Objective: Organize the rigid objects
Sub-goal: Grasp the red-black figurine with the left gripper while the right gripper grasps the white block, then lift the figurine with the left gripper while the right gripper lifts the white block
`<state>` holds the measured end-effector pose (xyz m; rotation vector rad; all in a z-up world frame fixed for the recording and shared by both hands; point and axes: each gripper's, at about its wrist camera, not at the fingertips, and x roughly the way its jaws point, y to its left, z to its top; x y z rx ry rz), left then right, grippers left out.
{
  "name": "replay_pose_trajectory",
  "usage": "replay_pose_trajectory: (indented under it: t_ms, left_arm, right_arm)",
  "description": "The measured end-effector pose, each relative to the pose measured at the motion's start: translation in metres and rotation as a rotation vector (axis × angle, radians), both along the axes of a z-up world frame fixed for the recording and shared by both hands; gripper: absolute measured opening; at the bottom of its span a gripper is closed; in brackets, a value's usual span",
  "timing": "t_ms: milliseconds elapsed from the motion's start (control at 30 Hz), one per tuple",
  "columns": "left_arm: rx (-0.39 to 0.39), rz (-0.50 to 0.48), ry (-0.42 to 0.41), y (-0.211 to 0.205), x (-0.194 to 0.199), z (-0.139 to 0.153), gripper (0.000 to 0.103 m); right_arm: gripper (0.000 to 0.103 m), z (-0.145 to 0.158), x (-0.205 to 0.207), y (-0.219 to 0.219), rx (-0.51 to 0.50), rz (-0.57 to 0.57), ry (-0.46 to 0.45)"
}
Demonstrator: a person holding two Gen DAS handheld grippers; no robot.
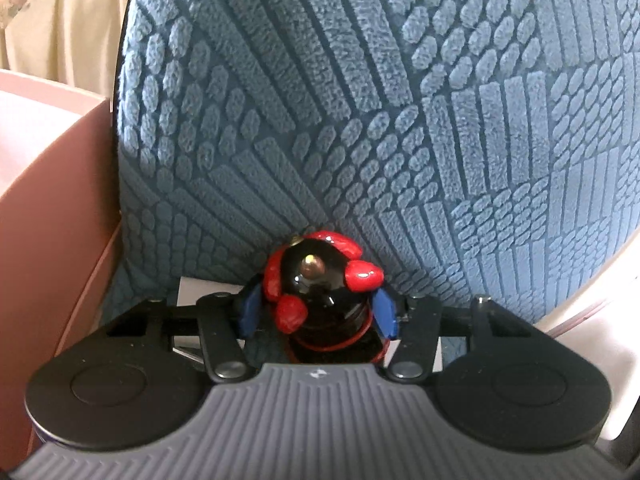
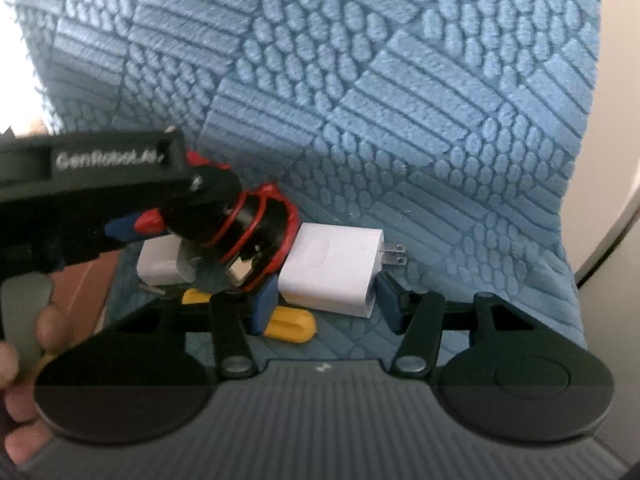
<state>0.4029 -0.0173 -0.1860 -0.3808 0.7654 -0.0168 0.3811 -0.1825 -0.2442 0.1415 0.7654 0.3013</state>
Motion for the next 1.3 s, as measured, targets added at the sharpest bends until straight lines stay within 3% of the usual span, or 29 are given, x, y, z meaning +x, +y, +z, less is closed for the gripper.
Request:
replay_pose_trajectory:
  t_ms: [233,600,1033,1300]
  left_arm:
    - [0.025,-0.021,-0.005,-0.001,-0.009,0.02,0.061]
    - [0.055,-0.057,-0.028,0.012,-0.074,0.059,0.061]
    - [0.082,-0.121,0.003,0.021,-0.163,0.06,0.061]
    - [0.084,-0.131,0.022,0.019,-0.216,0.04,0.061]
  right_arm:
    - [0.056,0.012,-0.002,-0.015,-0.008,-0.025,-0.007]
    - [0.055,0.042,-0.03,-0.035,-0.012,-0.035,-0.022]
    - [0.055,0.068,-0.117,-0.047,-0.012,-0.022,-0.018]
    - [0.055,0.082,-0.158,-0.046,-0.048,-0.008,-0.019]
